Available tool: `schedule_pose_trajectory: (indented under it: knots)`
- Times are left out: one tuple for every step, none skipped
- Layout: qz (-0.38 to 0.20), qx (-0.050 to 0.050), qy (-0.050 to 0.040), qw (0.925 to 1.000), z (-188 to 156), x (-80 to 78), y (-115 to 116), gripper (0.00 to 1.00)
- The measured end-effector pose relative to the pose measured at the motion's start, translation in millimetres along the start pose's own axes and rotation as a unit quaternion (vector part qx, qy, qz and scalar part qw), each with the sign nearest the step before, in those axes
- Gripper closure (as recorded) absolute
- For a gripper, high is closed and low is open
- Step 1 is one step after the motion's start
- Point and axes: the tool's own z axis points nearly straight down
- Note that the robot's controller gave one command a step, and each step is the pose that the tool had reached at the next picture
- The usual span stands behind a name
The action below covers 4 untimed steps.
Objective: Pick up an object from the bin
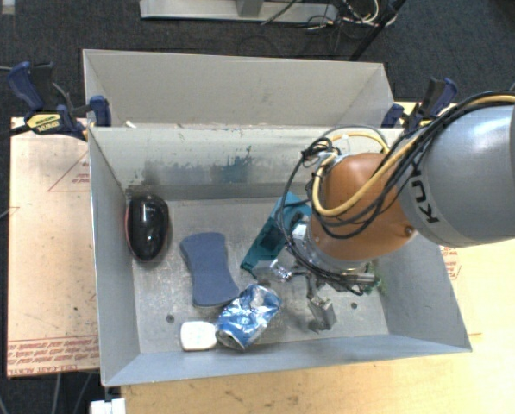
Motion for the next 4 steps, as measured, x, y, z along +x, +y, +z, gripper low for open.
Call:
schedule_pose_trajectory:
  knots:
    - [-0.029,0.003,-0.0060,0.9995,-11,-36.4,4,0.00]
    - [-0.007,0.000,-0.0033,1.0000,-14,-35.7,18,0.00]
    - [-0.148,0.003,-0.0044,0.9890,-19,-43.6,22,0.00]
    - [-0.184,0.003,-0.0054,0.9829,-20,-46.5,24,0.00]
